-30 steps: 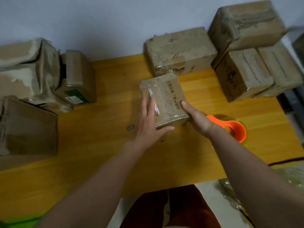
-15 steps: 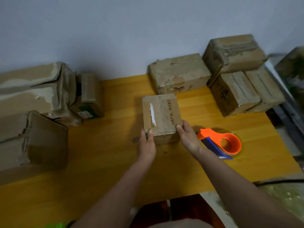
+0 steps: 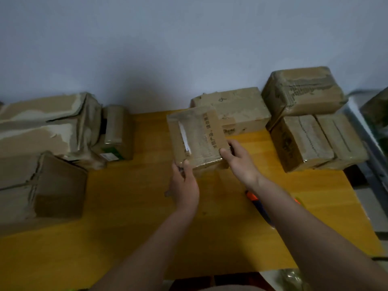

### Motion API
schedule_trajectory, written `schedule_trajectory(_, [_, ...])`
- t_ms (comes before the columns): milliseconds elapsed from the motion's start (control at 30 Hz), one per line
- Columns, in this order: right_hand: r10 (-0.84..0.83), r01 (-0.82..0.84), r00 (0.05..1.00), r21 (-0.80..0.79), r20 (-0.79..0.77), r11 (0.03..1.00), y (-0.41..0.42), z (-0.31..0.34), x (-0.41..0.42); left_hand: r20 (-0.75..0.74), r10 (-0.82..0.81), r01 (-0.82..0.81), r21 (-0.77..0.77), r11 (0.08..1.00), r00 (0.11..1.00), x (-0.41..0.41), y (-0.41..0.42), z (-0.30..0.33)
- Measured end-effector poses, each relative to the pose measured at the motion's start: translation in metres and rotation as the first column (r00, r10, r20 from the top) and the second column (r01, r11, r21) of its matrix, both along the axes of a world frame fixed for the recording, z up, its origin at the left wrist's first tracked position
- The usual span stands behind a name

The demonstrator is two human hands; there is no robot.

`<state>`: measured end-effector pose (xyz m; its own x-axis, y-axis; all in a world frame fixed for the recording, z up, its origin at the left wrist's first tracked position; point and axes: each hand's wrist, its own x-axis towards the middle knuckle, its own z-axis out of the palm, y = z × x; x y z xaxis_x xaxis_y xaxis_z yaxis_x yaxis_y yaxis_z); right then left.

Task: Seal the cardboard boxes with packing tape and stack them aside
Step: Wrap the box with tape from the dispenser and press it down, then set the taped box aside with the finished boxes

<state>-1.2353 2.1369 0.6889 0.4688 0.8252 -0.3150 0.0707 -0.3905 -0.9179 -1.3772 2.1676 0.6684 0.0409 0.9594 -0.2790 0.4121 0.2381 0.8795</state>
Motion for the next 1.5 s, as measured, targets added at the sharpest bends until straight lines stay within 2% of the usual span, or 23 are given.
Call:
schedule_trajectory(200, [0.203, -0.202, 0.979, -0.019, 0.038, 0.979, 0.056, -0.004, -0.018, -0.027, 0.137, -0.135, 0.064, 0.989, 0.990, -0.018, 0.046, -0.012])
schedule_trajectory(367, [0.304, -0.305, 0.951, 0.027, 0.053, 0.952, 0.068, -0.009, -0.028, 0.059, 0.235, -0.240, 0.103, 0.965, 0.970, -0.027, 0.045, -0.012])
schedule_trajectory(433, [0.313, -0.313, 0.950, -0.025, -0.010, 0.949, 0.075, -0.022, -0.026, 0.019, 0.189, -0.190, 0.025, 0.982, 0.982, -0.029, 0.058, -0.019])
schedule_trajectory(533, [0.401, -0.406, 0.914, -0.176, -0.066, 0.897, 0.081, -0.042, -0.011, -0.103, -0.019, -0.012, -0.288, 0.958, 0.995, -0.032, 0.081, -0.025])
schedule_trajectory(600, [0.475, -0.465, 0.880, -0.245, -0.020, 0.851, 0.078, -0.051, 0.000, -0.083, -0.066, 0.032, -0.357, 0.934, 0.994, -0.033, 0.084, -0.028])
schedule_trajectory(633, [0.494, -0.457, 0.865, -0.268, 0.091, 0.848, 0.074, -0.053, 0.003, -0.099, -0.028, -0.005, -0.316, 0.949, 0.995, -0.033, 0.080, -0.028])
schedule_trajectory(667, [0.503, -0.431, 0.816, -0.282, 0.285, 0.857, 0.070, -0.053, 0.004, -0.158, 0.015, -0.049, -0.212, 0.976, 0.987, -0.034, 0.072, -0.028])
schedule_trajectory(700, [0.511, -0.434, 0.687, -0.272, 0.517, 0.859, 0.067, -0.052, 0.003, -0.273, 0.029, -0.045, -0.053, 0.998, 0.961, -0.037, 0.064, -0.029])
schedule_trajectory(733, [0.515, -0.488, 0.495, -0.267, 0.699, 0.831, 0.065, -0.053, 0.002, -0.431, 0.012, 0.044, 0.119, 0.992, 0.902, -0.042, 0.056, -0.033])
schedule_trajectory(767, [0.511, -0.552, 0.313, -0.284, 0.801, 0.784, 0.064, -0.058, 0.001, -0.588, -0.007, 0.198, 0.262, 0.944, 0.809, -0.047, 0.050, -0.043])
schedule_trajectory(800, [0.502, -0.599, 0.190, -0.306, 0.844, 0.740, 0.065, -0.064, -0.001, -0.699, 0.004, 0.333, 0.345, 0.877, 0.715, -0.052, 0.047, -0.053])
schedule_trajectory(833, [0.501, -0.620, 0.117, -0.331, 0.858, 0.712, 0.067, -0.069, -0.002, -0.743, 0.016, 0.405, 0.383, 0.831, 0.669, -0.055, 0.048, -0.060])
schedule_trajectory(867, [0.497, -0.624, 0.080, -0.345, 0.864, 0.701, 0.071, -0.072, -0.003, -0.747, 0.029, 0.424, 0.409, 0.808, 0.664, -0.057, 0.051, -0.061])
schedule_trajectory(967, [0.482, -0.605, 0.038, -0.364, 0.875, 0.708, 0.088, -0.073, -0.002, -0.715, 0.057, 0.408, 0.461, 0.788, 0.697, -0.054, 0.074, -0.052])
schedule_trajectory(1100, [0.479, -0.543, -0.013, -0.408, 0.878, 0.734, 0.119, -0.067, 0.008, -0.736, 0.025, 0.480, 0.465, 0.744, 0.676, -0.039, 0.115, -0.048])
schedule_trajectory(1233, [0.503, -0.468, -0.053, -0.466, 0.863, 0.751, 0.156, -0.056, 0.015, -0.740, 0.001, 0.463, 0.422, 0.779, 0.673, -0.017, 0.153, -0.048])
schedule_trajectory(1400, [0.562, -0.403, -0.052, -0.532, 0.825, 0.744, 0.180, -0.039, 0.011, -0.751, -0.098, 0.514, 0.345, 0.785, 0.653, -0.011, 0.188, -0.041])
schedule_trajectory(1500, [0.579, -0.354, 0.019, -0.536, 0.815, 0.766, 0.182, -0.033, -0.005, -0.713, -0.240, 0.596, 0.300, 0.745, 0.658, -0.030, 0.197, -0.039])
